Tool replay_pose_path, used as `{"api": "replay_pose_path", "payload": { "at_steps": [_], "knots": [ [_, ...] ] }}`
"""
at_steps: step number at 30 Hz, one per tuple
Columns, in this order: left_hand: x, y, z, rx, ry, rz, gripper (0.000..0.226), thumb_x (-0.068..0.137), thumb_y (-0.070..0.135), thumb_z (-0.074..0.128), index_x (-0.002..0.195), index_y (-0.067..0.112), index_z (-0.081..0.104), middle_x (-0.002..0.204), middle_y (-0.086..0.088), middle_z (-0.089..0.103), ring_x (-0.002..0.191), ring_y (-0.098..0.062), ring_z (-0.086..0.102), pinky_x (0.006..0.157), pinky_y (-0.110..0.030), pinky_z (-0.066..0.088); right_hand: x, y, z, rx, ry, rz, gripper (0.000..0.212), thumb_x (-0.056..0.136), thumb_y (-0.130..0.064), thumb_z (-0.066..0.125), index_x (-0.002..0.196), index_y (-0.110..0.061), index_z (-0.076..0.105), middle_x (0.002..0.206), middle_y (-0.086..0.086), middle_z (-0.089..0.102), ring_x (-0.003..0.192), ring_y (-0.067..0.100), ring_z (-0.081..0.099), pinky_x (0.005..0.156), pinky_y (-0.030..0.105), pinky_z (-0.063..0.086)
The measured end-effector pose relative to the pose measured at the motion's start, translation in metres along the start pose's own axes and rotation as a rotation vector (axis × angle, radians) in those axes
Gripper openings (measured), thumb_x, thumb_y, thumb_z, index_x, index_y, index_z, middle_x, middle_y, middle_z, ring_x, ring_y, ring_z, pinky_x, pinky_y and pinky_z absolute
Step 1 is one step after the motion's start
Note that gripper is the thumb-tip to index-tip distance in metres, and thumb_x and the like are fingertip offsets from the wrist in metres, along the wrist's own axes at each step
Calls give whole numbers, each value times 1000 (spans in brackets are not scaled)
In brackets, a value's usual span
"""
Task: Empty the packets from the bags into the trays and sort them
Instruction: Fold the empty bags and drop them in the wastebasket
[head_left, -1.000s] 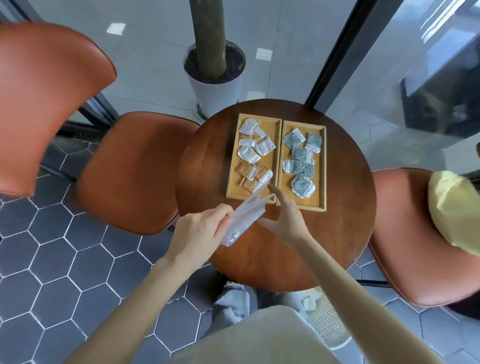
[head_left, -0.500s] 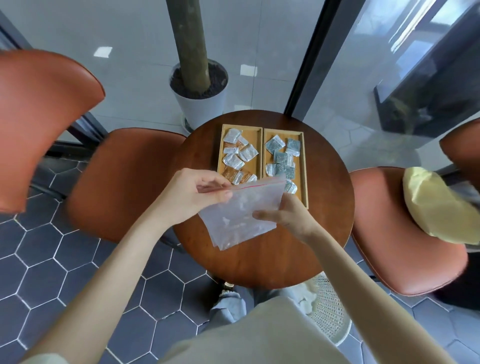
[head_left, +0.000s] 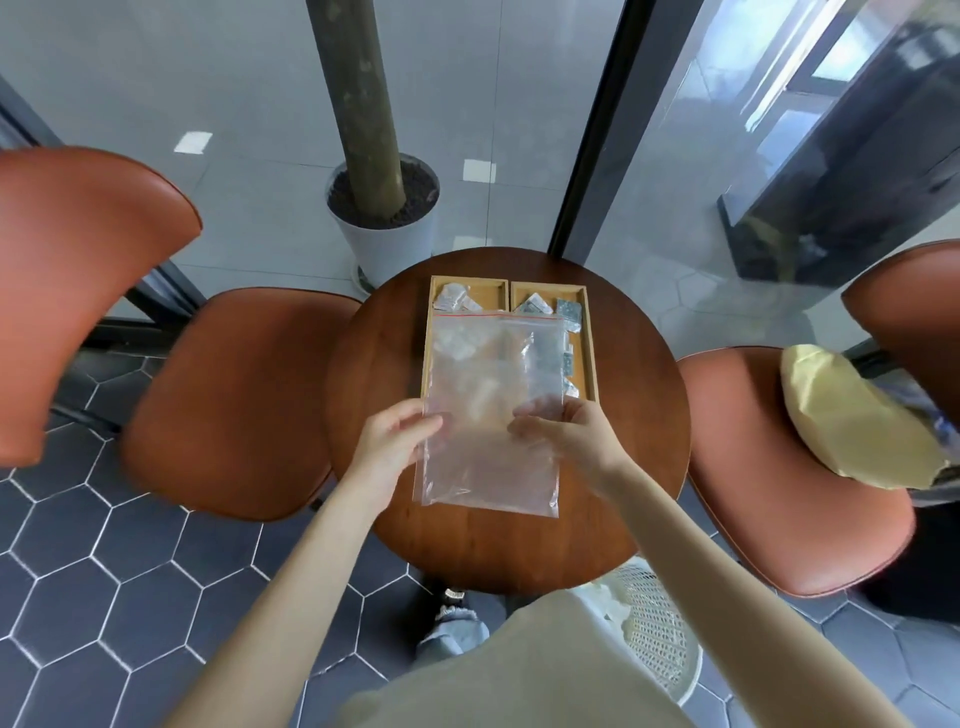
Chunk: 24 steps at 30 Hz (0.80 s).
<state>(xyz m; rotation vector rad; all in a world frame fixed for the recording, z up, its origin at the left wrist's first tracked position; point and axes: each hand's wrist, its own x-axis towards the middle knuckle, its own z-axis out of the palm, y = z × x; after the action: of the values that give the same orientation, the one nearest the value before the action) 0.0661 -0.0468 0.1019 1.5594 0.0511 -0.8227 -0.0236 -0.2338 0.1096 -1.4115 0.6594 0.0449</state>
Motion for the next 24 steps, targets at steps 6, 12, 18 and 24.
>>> {"api": "replay_pose_path", "payload": {
  "at_steps": [6, 12, 18, 24],
  "knots": [
    [-2, -2, 4, 66, 22, 5, 19, 84, 2, 60, 94, 17, 68, 104, -12, 70, 99, -26, 67, 93, -39, 51, -9, 6, 1, 73, 67, 73, 8, 81, -7, 66, 85, -8, 72, 73, 0, 73, 69, 13, 68, 62, 21, 54],
    [-9, -5, 12, -17, 43, 0, 19, 84, -3, 58, 97, 8, 66, 106, -18, 69, 94, -24, 69, 87, -37, 55, -23, 13, 1, 136, 234, 40, 27, 84, -11, 64, 110, -2, 62, 89, 13, 73, 84, 24, 67, 81, 38, 55],
    [-15, -3, 24, 147, 23, 105, 61, 85, -2, 59, 135, 28, 41, 108, -13, 68, 102, -23, 65, 94, -39, 50, -37, 16, -8, 23, 315, -123, 39, 87, -8, 62, 121, -25, 52, 80, 5, 71, 71, 2, 68, 67, 14, 53],
    [-31, 3, 43, 685, -9, 332, 40, 86, 7, 60, 125, 14, 56, 128, -6, 61, 116, -21, 58, 85, -21, 44, -55, 14, -31, -181, 168, -99, 44, 72, -5, 76, 115, -8, 65, 103, 8, 70, 92, 18, 65, 73, 11, 50]
  ]
}}
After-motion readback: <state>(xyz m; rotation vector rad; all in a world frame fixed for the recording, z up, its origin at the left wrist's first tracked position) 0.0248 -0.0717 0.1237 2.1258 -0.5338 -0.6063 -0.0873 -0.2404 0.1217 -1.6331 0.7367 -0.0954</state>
